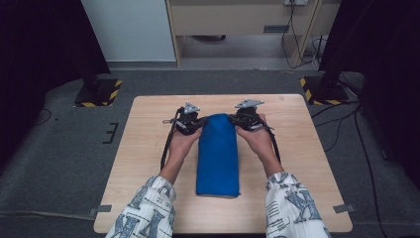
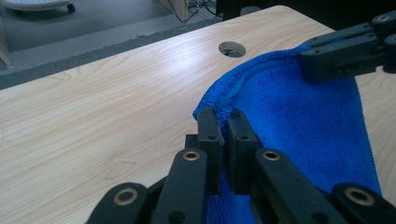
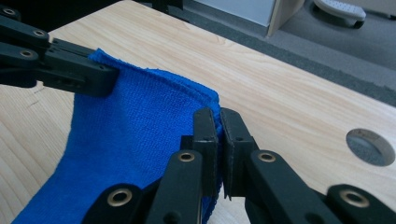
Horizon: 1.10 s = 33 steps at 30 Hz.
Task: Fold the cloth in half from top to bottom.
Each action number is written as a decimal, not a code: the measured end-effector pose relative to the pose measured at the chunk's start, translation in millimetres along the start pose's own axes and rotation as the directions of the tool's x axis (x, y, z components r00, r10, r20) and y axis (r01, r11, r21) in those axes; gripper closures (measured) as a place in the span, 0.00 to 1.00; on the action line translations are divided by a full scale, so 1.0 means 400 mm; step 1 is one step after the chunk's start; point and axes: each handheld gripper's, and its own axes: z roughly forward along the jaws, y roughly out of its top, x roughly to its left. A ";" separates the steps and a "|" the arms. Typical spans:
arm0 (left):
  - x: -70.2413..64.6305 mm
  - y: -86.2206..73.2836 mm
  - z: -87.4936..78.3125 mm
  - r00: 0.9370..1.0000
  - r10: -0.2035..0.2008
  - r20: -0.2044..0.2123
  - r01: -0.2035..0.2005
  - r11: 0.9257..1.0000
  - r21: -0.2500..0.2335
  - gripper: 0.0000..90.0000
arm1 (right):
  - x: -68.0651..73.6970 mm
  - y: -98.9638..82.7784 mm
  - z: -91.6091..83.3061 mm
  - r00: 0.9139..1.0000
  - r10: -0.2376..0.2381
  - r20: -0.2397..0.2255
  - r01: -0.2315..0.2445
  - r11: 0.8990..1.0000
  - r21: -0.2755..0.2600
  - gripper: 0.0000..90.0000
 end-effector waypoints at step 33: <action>-0.002 -0.012 -0.048 0.998 0.057 0.006 -0.057 0.998 -0.012 0.95 | 0.031 -0.023 -0.042 0.999 -0.029 -0.033 0.027 0.999 -0.042 0.96</action>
